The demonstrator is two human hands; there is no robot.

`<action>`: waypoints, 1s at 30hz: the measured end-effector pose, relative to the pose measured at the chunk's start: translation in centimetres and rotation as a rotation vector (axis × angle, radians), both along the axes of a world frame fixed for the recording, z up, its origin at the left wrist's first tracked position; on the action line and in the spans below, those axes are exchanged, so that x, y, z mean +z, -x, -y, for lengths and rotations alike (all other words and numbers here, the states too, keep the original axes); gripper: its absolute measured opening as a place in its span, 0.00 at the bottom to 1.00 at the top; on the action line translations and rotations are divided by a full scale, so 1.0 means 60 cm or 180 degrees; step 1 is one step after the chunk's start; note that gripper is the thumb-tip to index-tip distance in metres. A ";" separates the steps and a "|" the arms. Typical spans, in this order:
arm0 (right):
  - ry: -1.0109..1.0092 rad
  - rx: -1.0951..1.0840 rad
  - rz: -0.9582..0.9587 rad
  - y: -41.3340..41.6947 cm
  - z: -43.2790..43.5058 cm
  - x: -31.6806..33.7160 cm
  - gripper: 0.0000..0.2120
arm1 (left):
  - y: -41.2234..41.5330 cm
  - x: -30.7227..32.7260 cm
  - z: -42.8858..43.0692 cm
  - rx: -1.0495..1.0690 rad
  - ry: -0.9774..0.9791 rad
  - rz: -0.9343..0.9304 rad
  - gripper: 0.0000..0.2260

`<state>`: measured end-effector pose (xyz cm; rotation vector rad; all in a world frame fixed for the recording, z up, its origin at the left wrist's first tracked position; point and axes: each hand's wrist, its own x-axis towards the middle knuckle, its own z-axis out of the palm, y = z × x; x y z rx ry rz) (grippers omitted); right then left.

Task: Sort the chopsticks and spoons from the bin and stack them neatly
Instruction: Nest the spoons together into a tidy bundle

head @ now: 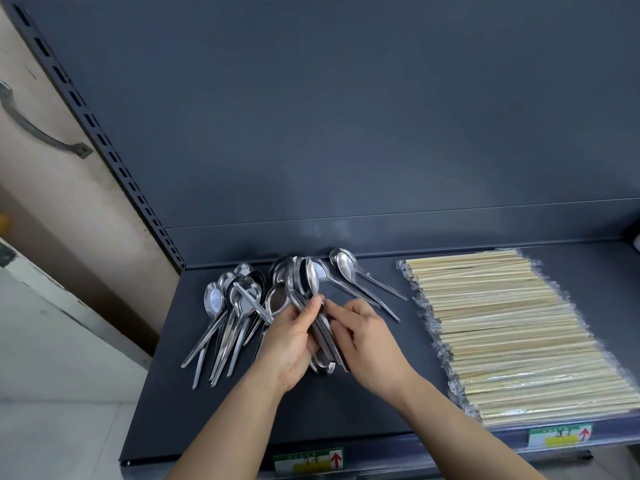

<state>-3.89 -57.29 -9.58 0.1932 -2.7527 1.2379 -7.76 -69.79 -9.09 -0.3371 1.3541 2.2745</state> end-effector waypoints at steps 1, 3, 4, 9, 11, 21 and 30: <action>-0.0070 0.0141 -0.0016 0.001 -0.002 -0.001 0.19 | 0.003 0.000 -0.001 0.0028 -0.0045 -0.0013 0.10; -0.0126 0.0452 0.0152 0.004 -0.010 0.004 0.21 | 0.008 -0.001 -0.003 0.0102 -0.0004 -0.0069 0.08; -0.0128 0.0507 0.0223 0.007 -0.017 0.007 0.21 | 0.010 -0.003 -0.004 0.0178 0.0075 -0.0100 0.08; -0.1013 -0.0855 0.0378 0.069 -0.075 -0.016 0.16 | 0.032 -0.006 -0.006 0.0536 0.0241 -0.0113 0.07; -0.1734 -0.0876 0.0934 0.094 -0.087 -0.023 0.16 | 0.040 -0.006 -0.004 0.0476 0.0262 -0.0106 0.06; -0.2228 -0.0743 0.0772 0.125 -0.116 -0.023 0.23 | 0.045 -0.013 0.002 0.0392 0.0129 0.0089 0.08; -0.2738 -0.0678 0.0739 0.149 -0.117 -0.040 0.13 | 0.036 -0.006 0.008 0.0240 0.0135 0.0001 0.12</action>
